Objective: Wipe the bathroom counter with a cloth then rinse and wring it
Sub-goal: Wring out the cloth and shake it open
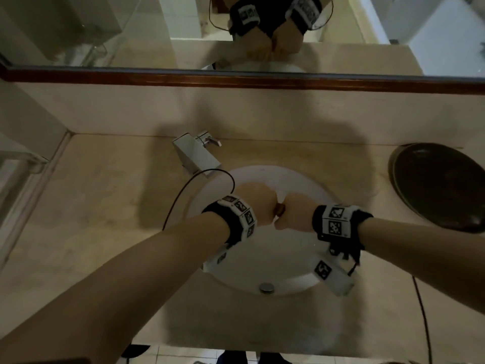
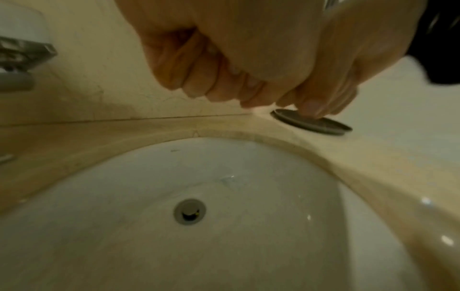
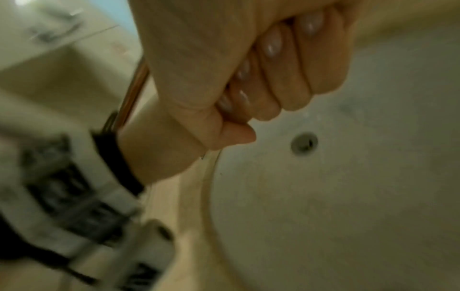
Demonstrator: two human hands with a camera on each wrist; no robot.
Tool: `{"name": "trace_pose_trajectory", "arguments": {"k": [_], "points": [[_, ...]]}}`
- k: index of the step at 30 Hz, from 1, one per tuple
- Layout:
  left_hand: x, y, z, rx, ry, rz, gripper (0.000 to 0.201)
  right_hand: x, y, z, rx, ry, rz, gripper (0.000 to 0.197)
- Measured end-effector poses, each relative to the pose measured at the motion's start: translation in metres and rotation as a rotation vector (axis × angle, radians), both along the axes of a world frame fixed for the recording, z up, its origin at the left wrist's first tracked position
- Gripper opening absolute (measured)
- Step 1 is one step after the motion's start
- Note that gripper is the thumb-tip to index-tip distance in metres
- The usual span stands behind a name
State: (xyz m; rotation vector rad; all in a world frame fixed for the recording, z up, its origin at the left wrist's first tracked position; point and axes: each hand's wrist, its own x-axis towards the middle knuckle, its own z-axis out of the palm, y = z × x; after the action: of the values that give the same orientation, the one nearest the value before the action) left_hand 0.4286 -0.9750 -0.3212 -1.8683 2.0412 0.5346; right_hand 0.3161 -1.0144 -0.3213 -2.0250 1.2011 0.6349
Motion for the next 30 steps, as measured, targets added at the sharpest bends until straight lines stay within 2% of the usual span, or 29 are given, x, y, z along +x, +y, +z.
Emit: {"name": "trace_pose_trajectory", "arguments": {"k": [2, 4, 6, 8, 10, 12, 15, 19, 22, 24, 25, 28, 30], "points": [[0.004, 0.000, 0.001, -0.027, -0.070, -0.131, 0.022, -0.004, 0.011, -0.003, 0.308, -0.139, -0.325, 0.036], [0.009, -0.001, 0.003, -0.053, -0.106, -0.220, 0.024, -0.008, 0.016, -0.003, 0.528, -0.256, -0.531, 0.044], [0.012, -0.003, 0.008, -0.087, -0.110, -0.274, 0.026, -0.009, 0.014, 0.000, 0.728, -0.345, -0.629, 0.043], [0.014, -0.003, 0.012, -0.118, -0.106, -0.278, 0.027, -0.010, 0.010, 0.009, 0.894, -0.408, -0.665, 0.033], [0.016, -0.001, 0.014, -0.134, -0.083, -0.256, 0.024, -0.011, 0.006, 0.015, 0.947, -0.402, -0.643, 0.032], [0.016, 0.002, 0.016, -0.123, -0.063, -0.261, 0.021, -0.016, 0.005, 0.017, 0.847, -0.348, -0.544, 0.039], [0.015, 0.005, 0.017, -0.060, -0.050, -0.281, 0.029, -0.019, 0.002, 0.024, 0.570, -0.312, -0.246, 0.040], [0.011, 0.011, 0.012, 0.038, 0.042, -0.208, 0.037, -0.018, -0.004, 0.032, -0.009, -0.102, 0.454, 0.036], [0.010, 0.015, 0.013, 0.311, 0.226, -0.013, 0.043, -0.016, -0.008, 0.032, -0.384, 0.059, 0.847, 0.037], [0.013, 0.008, 0.018, 0.542, 0.480, 0.211, 0.032, -0.016, -0.011, 0.029, -0.494, 0.058, 0.980, 0.032], [0.017, 0.004, 0.021, 0.589, 0.550, 0.272, 0.026, -0.016, -0.011, 0.027, -0.518, 0.040, 1.017, 0.030], [0.037, 0.001, 0.026, 0.537, 0.655, 0.331, 0.019, -0.017, -0.016, 0.028, -0.589, -0.024, 1.090, 0.027], [0.046, 0.005, 0.023, 0.603, 0.845, 0.394, 0.027, -0.019, -0.020, 0.031, -0.680, -0.148, 1.152, 0.027]]}}
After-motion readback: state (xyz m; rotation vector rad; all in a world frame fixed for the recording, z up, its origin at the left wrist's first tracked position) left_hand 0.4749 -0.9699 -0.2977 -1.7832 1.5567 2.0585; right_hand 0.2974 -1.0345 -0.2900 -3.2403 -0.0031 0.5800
